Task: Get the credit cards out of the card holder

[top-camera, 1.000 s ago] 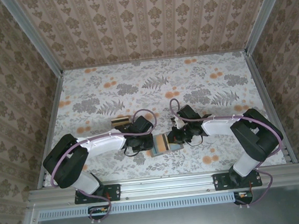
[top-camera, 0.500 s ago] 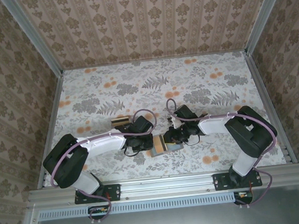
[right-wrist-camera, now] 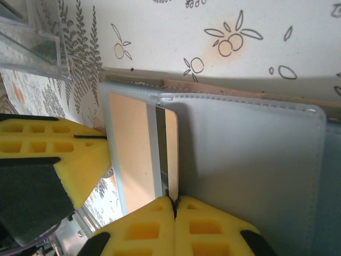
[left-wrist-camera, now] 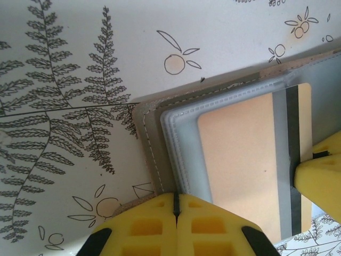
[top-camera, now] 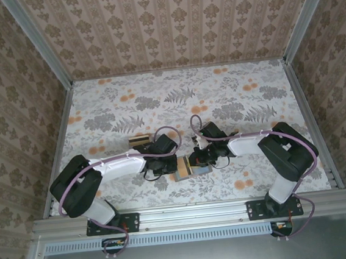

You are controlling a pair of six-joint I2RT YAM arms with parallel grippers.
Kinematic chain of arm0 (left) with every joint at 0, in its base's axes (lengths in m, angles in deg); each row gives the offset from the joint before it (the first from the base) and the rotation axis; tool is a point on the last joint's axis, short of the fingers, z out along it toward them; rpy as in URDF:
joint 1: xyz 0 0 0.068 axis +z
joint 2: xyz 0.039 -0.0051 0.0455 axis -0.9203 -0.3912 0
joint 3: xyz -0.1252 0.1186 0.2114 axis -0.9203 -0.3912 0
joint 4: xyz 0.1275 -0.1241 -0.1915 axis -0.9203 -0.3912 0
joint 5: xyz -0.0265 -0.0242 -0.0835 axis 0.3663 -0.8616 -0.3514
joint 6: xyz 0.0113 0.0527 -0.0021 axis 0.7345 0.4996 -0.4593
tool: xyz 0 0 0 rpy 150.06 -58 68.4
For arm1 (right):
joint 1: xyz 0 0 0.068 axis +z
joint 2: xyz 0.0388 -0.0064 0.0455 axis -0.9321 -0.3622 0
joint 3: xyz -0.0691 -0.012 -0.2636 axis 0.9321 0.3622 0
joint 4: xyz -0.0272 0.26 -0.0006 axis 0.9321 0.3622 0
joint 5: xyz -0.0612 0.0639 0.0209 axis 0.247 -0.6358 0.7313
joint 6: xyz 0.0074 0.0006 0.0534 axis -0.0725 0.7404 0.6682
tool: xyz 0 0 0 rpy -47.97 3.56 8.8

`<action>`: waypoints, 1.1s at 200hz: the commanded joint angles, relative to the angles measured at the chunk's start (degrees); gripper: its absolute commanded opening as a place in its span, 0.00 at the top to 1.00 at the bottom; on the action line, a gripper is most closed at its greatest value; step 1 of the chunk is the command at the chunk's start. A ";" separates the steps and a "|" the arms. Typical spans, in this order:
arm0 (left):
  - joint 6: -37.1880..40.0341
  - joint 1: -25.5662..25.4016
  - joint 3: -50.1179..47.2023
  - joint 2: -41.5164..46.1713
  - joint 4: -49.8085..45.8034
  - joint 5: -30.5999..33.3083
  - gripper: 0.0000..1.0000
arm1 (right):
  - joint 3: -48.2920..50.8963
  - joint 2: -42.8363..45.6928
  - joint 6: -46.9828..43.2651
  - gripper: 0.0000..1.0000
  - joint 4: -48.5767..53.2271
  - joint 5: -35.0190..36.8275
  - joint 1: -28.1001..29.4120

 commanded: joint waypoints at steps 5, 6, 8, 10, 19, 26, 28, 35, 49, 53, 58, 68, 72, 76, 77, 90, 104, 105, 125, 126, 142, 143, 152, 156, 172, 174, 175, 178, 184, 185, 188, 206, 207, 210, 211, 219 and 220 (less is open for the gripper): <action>-0.15 -0.73 -1.00 -1.25 -4.26 0.17 1.00 | 0.10 0.63 -0.74 1.00 1.27 0.82 0.07; -0.17 -0.75 -1.01 -1.24 -4.31 0.13 1.00 | 0.11 0.65 -0.72 1.00 1.31 0.88 -0.03; -0.19 -0.77 -1.03 -1.27 -4.27 0.16 1.00 | 0.19 0.73 -0.70 1.00 1.34 0.97 -0.08; -0.19 -0.73 -1.10 -1.23 -4.27 0.13 1.00 | 0.25 0.79 -0.74 1.00 1.39 1.06 -0.16; -0.15 -0.74 -1.13 -1.25 -4.27 0.17 1.00 | 0.76 1.38 -0.77 1.00 1.52 1.42 -0.48; -0.19 -0.75 -1.22 -1.23 -4.29 0.25 1.00 | 1.18 2.05 -0.82 1.00 1.68 1.62 -0.97; -0.20 -0.77 -1.26 -1.18 -4.29 0.26 1.00 | 1.29 2.15 -0.86 1.00 1.80 1.71 -1.09; -0.20 -0.72 -1.41 -1.14 -4.29 0.22 1.00 | 1.64 2.94 -1.03 1.00 2.15 1.91 -1.54; -0.21 -0.75 -1.54 -1.09 -4.26 0.20 1.00 | 2.35 4.52 -1.60 1.00 3.10 2.32 -2.49; -0.20 -0.70 -1.63 -1.05 -4.26 0.26 1.00 | 2.55 4.96 -1.80 1.00 3.41 2.39 -2.77; -0.20 -0.73 -1.65 -1.00 -4.27 0.26 1.00 | 2.73 5.46 -2.10 1.00 3.87 2.44 -3.13; -0.15 -0.77 -1.65 -0.95 -4.34 0.26 1.00 | 3.18 6.25 -2.68 1.00 4.62 2.49 -3.91; -0.10 -0.76 -1.65 -0.93 -4.35 0.26 1.00 | 3.42 6.49 -2.92 1.00 4.95 2.44 -4.26; 0.00 -0.72 -1.65 -0.90 -4.37 0.26 1.00 | 3.66 6.70 -3.12 1.00 5.07 2.40 -4.61; -0.01 -0.70 -1.65 -0.93 -4.36 0.26 1.00 | 3.70 6.76 -3.14 1.00 5.14 2.37 -4.70; 0.07 -0.77 -1.56 -0.93 -4.48 0.26 1.00 | 4.51 7.36 -3.74 1.00 5.56 2.14 -5.92; 0.16 -0.75 -1.47 -1.04 -4.45 0.22 1.00 | 4.95 7.85 -4.46 1.00 6.26 1.82 -7.03; 0.16 -0.76 -1.47 -1.04 -4.44 0.24 1.00 | 5.04 7.95 -4.51 1.00 6.35 1.82 -7.14; 0.16 -0.77 -1.39 -0.93 -4.68 0.24 1.00 | 5.48 9.21 -5.41 1.00 7.16 1.44 -8.83; 0.20 -0.77 -1.43 -0.90 -4.69 0.25 1.00 | 5.48 9.29 -5.47 1.00 7.24 1.41 -8.92; 0.41 -0.70 -1.05 -0.80 -5.17 0.39 1.00 | 5.31 10.60 -6.46 1.00 8.73 1.29 -10.08; 0.42 -0.74 -1.04 -0.79 -5.25 0.42 1.00 | 5.31 10.64 -6.52 1.00 8.82 1.30 -10.20; 0.55 -0.75 -0.81 -0.67 -5.57 0.47 1.00 | 5.39 11.56 -6.79 1.00 9.37 1.32 -10.87; 0.66 -0.66 -0.72 -0.69 -5.71 0.57 1.00 | 5.48 11.97 -6.93 1.00 9.39 1.25 -11.11; 1.02 -0.64 -0.09 -0.35 -6.32 0.66 1.00 | 5.41 13.04 -7.28 1.00 10.18 0.80 -11.90; 1.08 -0.65 -0.01 -0.32 -6.38 0.69 1.00 | 5.36 13.18 -7.33 1.00 10.26 0.78 -11.97; 1.06 -0.62 0.05 -0.29 -6.46 0.65 1.00 | 5.33 13.25 -7.35 1.00 10.33 0.77 -11.98; 1.16 -0.68 0.28 -0.26 -6.65 0.76 1.00 | 5.31 13.45 -7.35 1.00 10.44 0.74 -12.05; 1.42 -0.68 0.72 -0.08 -7.01 0.85 1.00 | 5.22 13.73 -7.50 1.00 10.71 0.75 -12.16; 1.45 -0.68 0.81 -0.08 -7.04 0.82 1.00 | 5.22 13.79 -7.53 1.00 10.73 0.76 -12.17; 1.55 -0.68 0.98 -0.01 -7.37 0.94 1.00 | 5.25 13.99 -7.59 1.00 10.82 0.77 -12.17; 2.18 -0.67 2.40 0.54 -8.89 1.35 1.00 | 4.91 14.93 -7.79 1.00 11.23 0.71 -12.39; 2.18 -0.68 2.49 0.58 -8.95 1.38 1.00 | 4.89 14.92 -7.80 1.00 11.29 0.74 -12.41; 2.19 -0.61 2.87 0.75 -9.33 1.45 1.00 | 4.80 15.12 -7.88 1.00 11.36 0.71 -12.39; 2.23 -0.65 2.94 0.86 -9.43 1.47 1.00 | 4.74 15.14 -7.89 1.00 11.40 0.70 -12.37; 2.35 -0.62 3.84 1.58 -10.32 1.76 1.00 | 4.33 15.56 -7.98 1.00 11.74 0.70 -12.44; 2.35 -0.65 3.95 1.67 -10.41 1.76 1.00 | 4.34 15.67 -7.99 1.00 11.77 0.69 -12.44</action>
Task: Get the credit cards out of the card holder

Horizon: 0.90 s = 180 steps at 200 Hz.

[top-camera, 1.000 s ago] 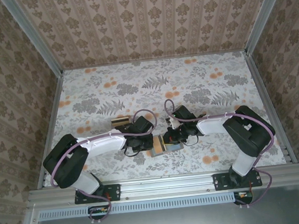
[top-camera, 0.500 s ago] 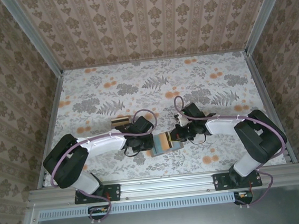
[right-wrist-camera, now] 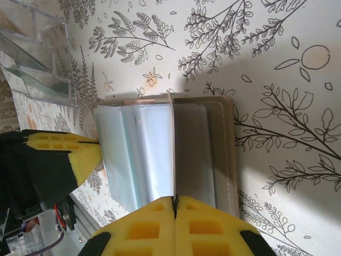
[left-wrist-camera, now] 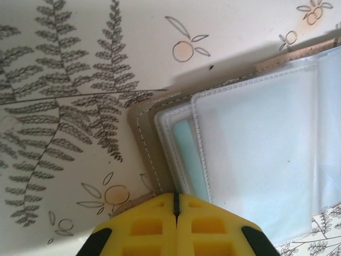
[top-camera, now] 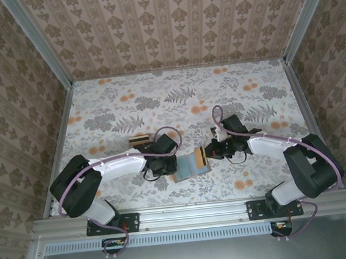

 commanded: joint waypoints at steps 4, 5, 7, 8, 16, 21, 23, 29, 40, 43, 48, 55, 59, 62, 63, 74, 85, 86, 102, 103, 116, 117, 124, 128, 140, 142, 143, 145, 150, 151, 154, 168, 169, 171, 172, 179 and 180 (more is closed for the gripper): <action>1.77 -0.49 2.94 2.19 -6.76 1.42 1.00 | -0.86 2.43 -1.55 1.00 3.13 0.40 -0.23; 1.78 -0.52 3.08 2.39 -6.89 1.53 1.00 | -0.86 2.51 -1.56 1.00 3.18 0.43 -0.26; 1.85 -0.50 3.36 2.66 -7.13 1.73 1.00 | -1.04 2.63 -1.63 1.00 3.33 0.46 -0.28; 1.86 -0.48 3.51 2.85 -7.30 1.82 1.00 | -1.13 2.69 -1.64 1.00 3.37 0.46 -0.28; 2.04 -0.51 4.56 4.06 -8.62 2.59 1.00 | -1.88 3.18 -2.02 1.00 3.96 0.53 -0.28; 2.26 -0.44 5.50 5.12 -9.64 3.20 1.00 | -2.43 3.20 -2.32 1.00 4.59 0.83 -0.27; 2.32 -0.46 5.83 5.45 -10.08 3.51 1.00 | -2.66 3.20 -2.46 1.00 4.76 0.88 -0.28; 2.63 -0.38 6.89 6.75 -11.60 4.59 0.97 | -3.31 3.20 -2.82 1.00 5.23 1.07 -0.28; 2.84 -0.09 8.69 9.50 -14.61 6.87 0.87 | -4.81 5.29 -3.60 1.00 6.11 1.33 -0.20; 2.82 -0.03 8.97 10.37 -15.32 7.42 0.85 | -5.27 5.37 -3.84 1.00 6.44 1.42 -0.16; 2.69 0.28 9.41 11.84 -16.30 8.17 0.80 | -6.20 5.33 -4.27 1.00 7.05 1.51 -0.12; 2.48 0.65 9.67 14.16 -17.45 9.15 0.74 | -7.62 5.18 -5.04 1.00 7.92 1.60 -0.03; 2.29 0.95 9.76 15.37 -18.02 9.68 0.69 | -8.50 5.00 -5.48 1.00 8.41 1.73 0.07; 2.02 1.21 9.72 16.62 -18.46 10.06 0.67 | -9.23 4.85 -5.86 1.00 8.93 1.84 0.17; 1.95 1.29 9.72 16.99 -18.55 10.20 0.66 | -9.44 4.81 -5.95 1.00 9.11 1.86 0.25; 1.04 2.30 9.29 20.96 -19.72 11.19 0.59 | -12.28 4.13 -7.43 1.00 10.78 2.28 0.80; 0.29 3.30 8.82 25.53 -20.89 12.04 0.53 | -15.42 3.99 -8.76 1.00 12.41 2.79 1.57; 0.24 3.40 8.78 25.93 -21.04 12.16 0.52 | -15.70 3.20 -8.90 1.00 12.57 2.86 1.65; -0.54 4.90 8.31 31.97 -23.65 14.10 0.37 | -20.19 0.79 -10.83 1.00 14.65 3.75 3.06; -0.56 4.99 8.27 32.14 -23.73 14.20 0.36 | -20.46 0.63 -10.94 1.00 14.83 3.82 3.24; -1.16 6.04 8.22 36.46 -26.74 16.22 0.23 | -24.49 -1.38 -12.63 1.00 16.58 4.67 4.77; -1.18 6.13 8.22 36.85 -26.99 16.36 0.22 | -24.85 -1.60 -12.85 1.00 16.76 4.76 4.88; -1.51 6.75 8.31 39.11 -28.87 17.44 0.12 | -27.15 -2.92 -13.93 1.00 17.99 5.28 5.90; -1.60 7.00 8.32 40.25 -30.03 17.97 0.09 | -28.54 -3.70 -14.57 1.00 18.75 5.69 6.43; -2.35 7.55 8.44 43.89 -33.26 20.17 0.00 | -32.75 -6.05 -16.72 1.00 20.87 7.17 8.48; -2.52 7.60 8.45 44.45 -33.89 20.49 0.00 | -33.38 -6.48 -17.02 1.00 21.14 7.39 8.81; -2.61 7.61 8.43 44.75 -34.04 20.70 0.00 | -33.69 -6.65 -17.20 1.00 21.33 7.53 8.96; -2.72 7.79 8.36 45.35 -34.61 21.02 0.00 | -34.45 -7.07 -17.45 1.00 21.62 7.81 9.30; -2.99 7.93 8.35 46.78 -35.65 21.62 0.00 | -36.01 -7.99 -18.17 1.00 22.41 8.44 10.05; -3.06 7.95 8.33 47.06 -35.93 21.91 0.00 | -36.45 -8.20 -18.31 1.00 22.54 8.54 10.20; -3.36 8.04 8.25 47.86 -36.75 22.18 0.00 | -37.40 -8.81 -18.76 1.00 22.85 8.97 10.66; -4.71 8.49 8.22 51.35 -40.43 24.62 0.00 | -41.69 -11.33 -20.78 1.00 25.19 10.39 12.54; -4.85 8.54 8.22 51.58 -40.56 24.78 0.00 | -41.93 -11.54 -20.88 1.00 25.29 10.44 12.67; -5.06 8.58 8.11 52.07 -41.14 25.12 0.00 | -42.51 -11.89 -21.20 1.00 25.47 10.65 12.91; -5.20 8.58 8.13 52.34 -41.40 25.21 0.00 | -42.78 -12.04 -21.20 1.00 25.56 10.88 12.99; -6.08 8.74 8.02 53.82 -43.39 26.48 0.00 | -44.83 -13.27 -22.30 1.00 26.33 11.51 13.68; -6.19 8.75 7.99 54.09 -43.67 26.63 0.00 | -45.04 -13.43 -22.43 1.00 26.52 11.51 13.78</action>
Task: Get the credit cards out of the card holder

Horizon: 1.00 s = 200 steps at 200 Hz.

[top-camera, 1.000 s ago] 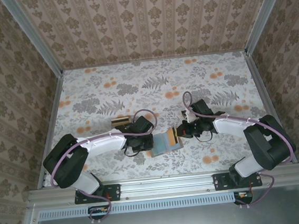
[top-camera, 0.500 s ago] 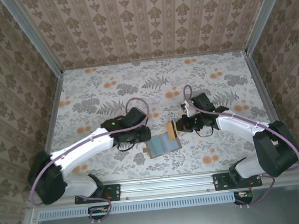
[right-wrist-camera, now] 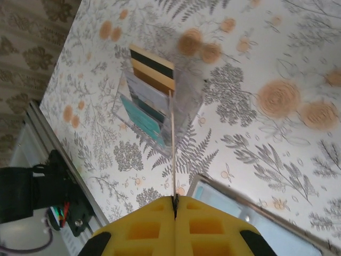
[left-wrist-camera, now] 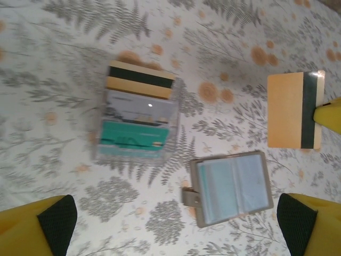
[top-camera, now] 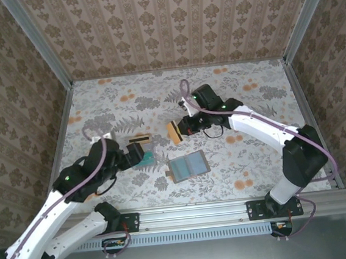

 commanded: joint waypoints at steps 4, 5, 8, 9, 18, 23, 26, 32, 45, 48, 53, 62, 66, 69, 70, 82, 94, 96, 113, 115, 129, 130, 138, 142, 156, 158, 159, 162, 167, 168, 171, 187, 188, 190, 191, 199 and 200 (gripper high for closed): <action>-3.75 0.91 -0.52 5.26 -11.26 7.11 0.00 | -7.49 -4.27 -6.41 1.00 7.05 4.30 2.66; -3.88 0.88 -0.51 5.51 -11.46 7.27 0.00 | -7.82 -4.53 -6.55 1.00 7.05 4.56 2.74; -4.22 0.92 -0.50 6.13 -12.16 7.65 0.00 | -8.68 -5.05 -7.06 1.00 7.52 4.89 3.01; -4.29 0.93 -0.50 6.34 -12.40 7.84 0.00 | -9.07 -5.27 -7.23 1.00 7.62 5.01 3.10; -5.52 1.07 -0.63 7.95 -14.35 9.11 0.00 | -11.83 -6.99 -8.78 1.00 8.74 5.82 3.80; -6.13 1.07 -0.68 8.87 -15.52 9.78 0.00 | -13.63 -7.76 -9.61 1.00 9.52 6.07 4.03; -6.37 1.11 -0.78 9.38 -16.12 10.08 0.00 | -14.61 -8.39 -10.16 1.00 9.94 6.38 4.31; -6.84 1.12 -0.98 10.34 -16.88 10.61 0.00 | -16.66 -9.57 -11.20 1.00 10.70 6.81 4.69; -7.97 1.12 -1.17 11.73 -18.96 11.58 0.00 | -21.16 -12.30 -13.39 1.00 12.37 7.64 5.39; -8.20 1.12 -1.21 11.95 -19.29 11.78 0.00 | -22.15 -12.99 -14.01 1.00 12.75 7.74 5.48; -8.35 1.18 -1.42 12.33 -19.69 11.98 0.00 | -23.80 -14.03 -14.94 1.00 13.41 7.84 5.76; -8.55 1.20 -1.55 12.63 -20.20 12.20 0.00 | -26.37 -15.92 -17.16 1.00 14.17 8.10 6.36; -8.70 1.20 -1.63 12.76 -20.48 12.30 0.00 | -27.44 -16.64 -17.94 1.00 14.51 8.34 6.57; -8.82 1.20 -1.68 12.71 -20.68 12.39 0.00 | -28.24 -17.26 -18.62 1.00 14.70 8.34 6.80; -8.88 1.20 -1.66 12.71 -20.70 12.41 0.00 | -28.56 -17.53 -18.89 1.00 14.81 8.36 6.88; -9.17 1.20 -1.88 12.70 -21.30 12.65 0.00 | -31.73 -20.00 -22.07 1.00 15.94 8.72 7.76; -9.70 1.21 -1.97 12.77 -21.69 12.70 0.00 | -35.17 -22.60 -25.56 1.00 17.67 9.49 8.65; -9.71 1.21 -1.99 12.79 -21.69 12.70 0.00 | -35.86 -23.04 -26.17 1.00 17.92 9.68 8.83; -9.81 1.30 -2.07 12.84 -21.78 12.50 0.00 | -41.37 -27.00 -30.17 1.00 20.77 9.63 9.49; -9.90 1.29 -2.12 12.83 -21.84 12.52 0.00 | -42.05 -27.48 -30.64 1.00 21.15 9.34 9.51; -9.99 1.40 -2.20 12.76 -21.82 12.35 0.00 | -46.46 -30.36 -33.00 1.00 22.85 9.51 10.16; -10.03 1.39 -2.18 12.73 -21.75 12.35 0.00 | -46.72 -30.63 -33.11 1.00 23.02 9.56 10.19; -10.07 1.40 -2.24 12.63 -21.77 12.30 0.00 | -48.85 -32.00 -34.75 1.00 23.53 10.55 10.75; -10.15 1.42 -2.25 12.60 -21.77 12.30 0.00 | -49.64 -32.53 -35.65 1.00 23.62 11.12 11.03; -10.25 1.51 -2.16 12.29 -21.92 12.47 0.00 | -51.82 -34.21 -39.06 1.00 23.89 12.47 12.19; -10.31 1.54 -2.14 12.23 -21.94 12.51 0.00 | -52.00 -34.40 -39.52 1.00 23.89 12.67 12.29; -10.32 1.51 -2.11 12.16 -21.99 12.56 0.00 | -52.09 -34.58 -39.71 1.00 23.89 12.76 12.39; -10.33 1.50 -2.04 12.10 -22.08 12.59 0.00 | -52.40 -34.78 -40.39 1.00 23.93 12.98 12.55; -10.26 1.47 -1.93 12.00 -22.17 12.61 0.00 | -53.00 -35.33 -41.48 1.00 24.14 13.23 12.94; -10.25 1.47 -1.92 12.00 -22.19 12.61 0.00 | -53.12 -35.40 -41.70 1.00 24.15 13.26 13.03; -10.25 1.53 -1.84 11.89 -22.21 12.63 0.00 | -53.33 -35.69 -42.23 1.00 24.23 13.41 13.13; -10.34 1.56 -1.82 11.69 -22.39 12.61 0.00 | -54.39 -36.80 -43.92 1.00 24.25 14.17 13.57; -10.34 1.56 -1.82 11.71 -22.39 12.57 0.00 | -54.42 -36.84 -44.02 1.00 24.29 14.17 13.56; -10.34 1.56 -1.82 11.73 -22.35 12.53 0.00 | -54.52 -36.99 -44.28 1.00 24.32 14.15 13.56; -10.34 1.60 -1.86 11.69 -22.33 12.53 0.00 | -54.62 -37.06 -44.33 1.00 24.37 14.16 13.55; -10.42 1.72 -1.82 11.68 -22.36 12.44 0.00 | -54.89 -37.58 -45.00 1.00 24.57 14.17 13.68; -10.42 1.68 -1.82 11.67 -22.37 12.44 0.00 | -54.89 -37.62 -45.04 1.00 24.58 14.17 13.66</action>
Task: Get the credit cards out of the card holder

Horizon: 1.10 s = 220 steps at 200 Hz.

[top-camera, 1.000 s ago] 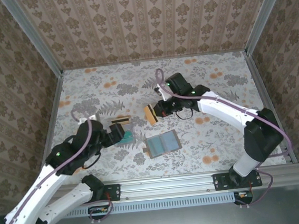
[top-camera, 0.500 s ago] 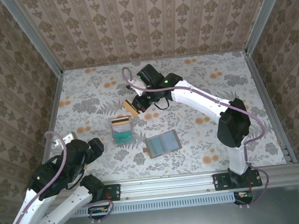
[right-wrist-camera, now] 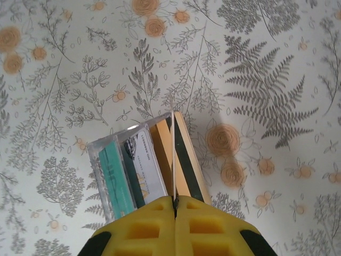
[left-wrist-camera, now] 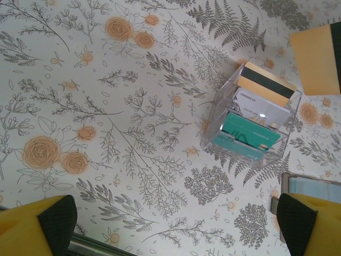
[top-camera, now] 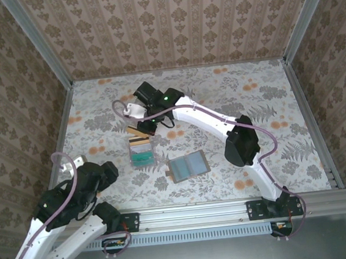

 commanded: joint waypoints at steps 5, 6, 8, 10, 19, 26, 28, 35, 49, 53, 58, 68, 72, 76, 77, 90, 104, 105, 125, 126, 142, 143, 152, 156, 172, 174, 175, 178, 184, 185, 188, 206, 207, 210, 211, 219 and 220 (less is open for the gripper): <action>-0.96 0.48 -0.24 -0.56 -1.65 1.10 0.00 | -2.84 -2.16 -6.13 1.00 2.91 2.08 0.60; -0.98 0.52 -0.26 -0.53 -1.65 1.09 0.00 | -2.81 -2.19 -6.13 1.00 2.91 2.14 0.58; -1.00 0.48 -0.26 -0.53 -1.72 1.11 0.00 | -2.82 -2.31 -6.26 1.00 2.84 2.22 0.61; -1.05 0.49 -0.21 -0.57 -1.73 1.18 0.00 | -2.87 -2.39 -6.31 1.00 2.87 2.27 0.59; -1.09 0.57 -0.25 -0.52 -1.82 1.26 0.00 | -2.87 -2.79 -6.53 1.00 2.95 2.28 0.61; -1.14 0.56 -0.27 -0.55 -1.84 1.34 0.00 | -2.72 -3.16 -6.69 1.00 3.08 2.27 0.57; -1.13 0.62 -0.30 -0.58 -1.81 1.33 0.00 | -2.73 -3.22 -6.70 1.00 3.08 2.28 0.58; -1.16 0.64 -0.34 -0.52 -1.72 1.27 0.00 | -2.63 -3.58 -6.81 1.00 3.26 2.28 0.69; -1.21 0.67 -0.53 -0.62 -1.61 1.28 0.00 | -2.31 -4.03 -7.00 1.00 3.36 2.23 0.71; -1.31 0.70 -0.55 -0.67 -1.56 1.31 0.00 | -2.19 -4.16 -6.99 1.00 3.25 2.24 0.71; -1.27 0.65 -0.67 -0.74 -1.56 1.27 0.00 | -1.89 -4.24 -6.95 1.00 3.10 2.28 0.71; -1.27 0.74 -0.72 -0.69 -1.56 1.31 0.00 | -1.51 -4.49 -7.08 1.00 3.00 2.33 0.67; -1.27 0.73 -0.76 -0.70 -1.57 1.27 0.00 | -1.32 -4.57 -7.14 1.00 2.93 2.40 0.65; -1.27 0.79 -0.78 -0.63 -1.56 1.27 0.00 | -1.16 -4.70 -7.17 1.00 2.78 2.60 0.69; -1.27 0.80 -0.80 -0.65 -1.56 1.27 0.00 | -1.10 -4.73 -7.17 1.00 2.80 2.66 0.66; -1.31 0.82 -0.81 -0.64 -1.65 1.27 0.00 | -0.54 -5.17 -7.34 1.00 2.43 3.25 0.68; -1.35 0.94 -0.86 -0.52 -1.82 1.20 0.00 | -0.16 -5.68 -7.44 1.00 2.20 3.41 0.64; -1.31 0.92 -0.92 -0.51 -1.82 1.19 0.00 | -0.16 -5.70 -7.40 1.00 2.20 3.42 0.69; -1.51 0.99 -1.05 -0.33 -2.00 1.11 0.00 | -0.12 -6.16 -7.42 1.00 2.05 3.42 0.66; -1.52 0.94 -1.06 -0.33 -2.00 1.10 0.00 | -0.09 -6.21 -7.43 1.00 2.04 3.42 0.65; -1.69 0.99 -1.34 -0.07 -2.07 1.08 0.00 | 0.03 -6.50 -7.37 1.00 1.92 3.29 0.67; -1.70 0.99 -1.34 -0.02 -2.08 1.04 0.00 | 0.11 -6.51 -7.41 1.00 1.93 3.23 0.66; -1.87 1.01 -1.49 0.17 -2.16 0.93 0.00 | 0.32 -6.69 -7.49 1.00 2.03 3.00 0.64; -1.88 1.06 -1.52 0.26 -2.18 0.98 0.00 | 0.44 -6.69 -7.48 1.00 1.95 2.90 0.67; -2.04 1.01 -1.77 0.53 -2.18 0.83 0.00 | 1.26 -6.86 -7.46 1.00 1.86 2.38 0.72; -2.05 1.06 -1.78 0.55 -2.18 0.83 0.00 | 1.30 -6.87 -7.51 1.00 1.79 2.39 0.72; -2.10 1.07 -1.78 0.51 -2.18 0.83 0.00 | 1.32 -6.87 -7.48 1.00 1.78 2.38 0.72; -2.16 1.00 -1.82 0.58 -2.18 0.83 0.00 | 1.47 -6.87 -7.42 1.00 1.70 2.33 0.69; -2.15 0.99 -1.87 0.56 -2.18 0.84 0.00 | 1.56 -6.94 -7.42 1.00 1.68 2.29 0.66; -2.15 0.99 -1.91 0.56 -2.18 0.83 0.00 | 1.54 -6.95 -7.43 1.00 1.68 2.29 0.69; -2.15 1.03 -1.90 0.62 -2.18 0.87 0.00 | 1.59 -7.03 -7.40 1.00 1.68 2.28 0.64; -2.10 1.05 -1.95 0.64 -2.09 0.74 0.00 | 1.59 -7.09 -6.90 0.83 1.20 2.91 0.71; -2.08 1.02 -2.00 0.64 -2.09 0.74 0.00 | 1.59 -7.07 -6.86 0.82 1.13 2.95 0.72; -2.06 1.07 -1.96 0.59 -2.01 0.71 0.00 | 1.60 -7.05 -6.72 0.77 1.01 3.24 0.71; -2.06 1.07 -1.96 0.57 -2.01 0.68 0.00 | 1.56 -7.05 -6.69 0.76 0.95 3.29 0.68; -1.97 1.06 -2.04 0.64 -1.87 0.63 0.00 | 1.36 -6.96 -6.14 0.67 0.66 3.99 0.65; -1.97 1.11 -2.04 0.60 -1.85 0.60 0.00 | 1.35 -6.91 -6.13 0.67 0.64 4.10 0.65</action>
